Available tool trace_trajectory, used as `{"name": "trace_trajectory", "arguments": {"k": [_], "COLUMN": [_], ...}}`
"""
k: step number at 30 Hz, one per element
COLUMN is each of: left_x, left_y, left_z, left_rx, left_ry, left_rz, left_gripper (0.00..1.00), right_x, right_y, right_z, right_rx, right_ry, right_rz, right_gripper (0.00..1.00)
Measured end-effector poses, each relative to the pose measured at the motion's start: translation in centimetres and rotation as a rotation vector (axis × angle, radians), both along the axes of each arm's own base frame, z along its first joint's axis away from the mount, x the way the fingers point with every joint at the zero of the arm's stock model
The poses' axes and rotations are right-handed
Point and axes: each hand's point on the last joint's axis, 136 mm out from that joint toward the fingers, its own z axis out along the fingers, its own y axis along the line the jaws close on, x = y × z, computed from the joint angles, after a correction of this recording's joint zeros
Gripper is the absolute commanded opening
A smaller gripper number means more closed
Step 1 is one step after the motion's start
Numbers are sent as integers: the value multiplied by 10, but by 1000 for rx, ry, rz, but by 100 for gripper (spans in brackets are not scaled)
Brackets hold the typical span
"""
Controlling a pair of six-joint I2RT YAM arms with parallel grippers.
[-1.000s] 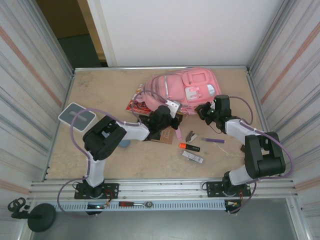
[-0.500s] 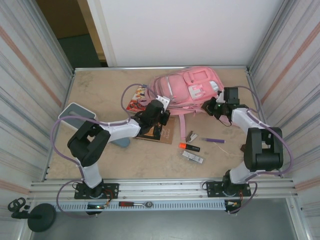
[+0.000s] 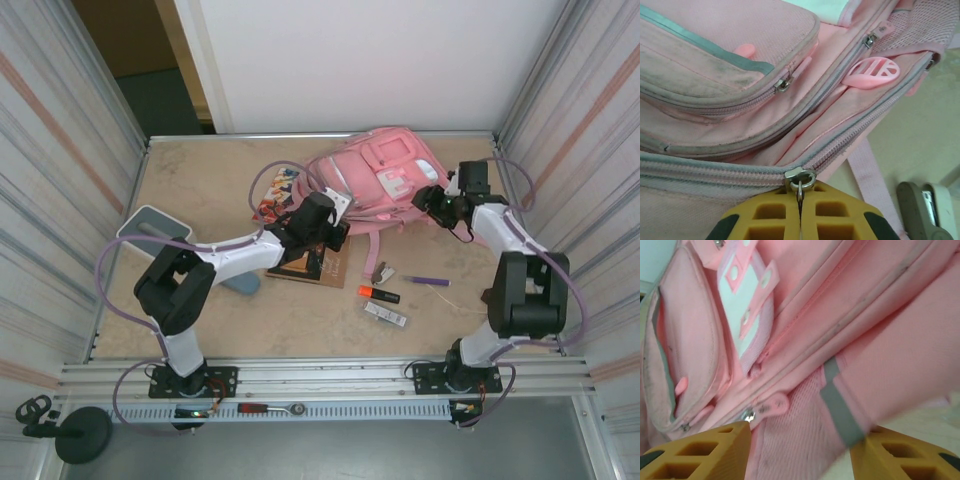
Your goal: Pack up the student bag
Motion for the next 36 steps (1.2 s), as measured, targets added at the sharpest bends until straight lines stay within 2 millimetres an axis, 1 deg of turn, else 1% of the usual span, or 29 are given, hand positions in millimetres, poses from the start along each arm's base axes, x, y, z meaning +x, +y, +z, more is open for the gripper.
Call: {"name": "trace_trajectory", "arguments": {"k": [1,3,6,8,9,15,19,24,26,27,29,32,34,36], "left_x": [-2,-5,-7,-8,-8,-7,-9,-7,-7,-7,-7,-7,-5,-2], "left_y": [0,-1,0,1,2,4,2,2,2,2,2,3,5,7], "left_z": [-2,-4,-6,-6,-6,-4,-2,1,2,3,3,2,2,1], "left_rx": [-2,-15,-37,-54,-65,-109,-121,-138,-144,-146,-144,-140,-138,-132], "left_ry": [13,44,83,110,122,164,175,183,190,191,195,200,198,192], "left_rz": [-6,-18,-38,-50,-56,-81,-93,-94,-98,-100,-100,-97,-89,-75], "left_gripper": [0,0,0,0,0,0,0,0,0,0,0,0,0,0], "right_x": [-8,-28,-53,-63,-66,-66,-59,-47,-44,-43,-40,-33,-30,-29], "right_y": [5,22,61,81,88,104,116,129,133,135,140,146,146,146], "right_z": [5,14,27,31,29,2,-5,-20,-27,-31,-36,-38,-39,-39], "right_rx": [-19,-75,-190,-252,-284,-489,-583,-674,-701,-712,-735,-770,-804,-821], "right_ry": [-25,-84,-230,-332,-380,-537,-618,-650,-658,-660,-671,-682,-684,-690], "right_rz": [19,92,266,372,421,656,774,906,948,962,990,1015,1019,1023], "right_gripper": [57,58,60,61,62,64,64,63,59,56,42,19,10,6]}}
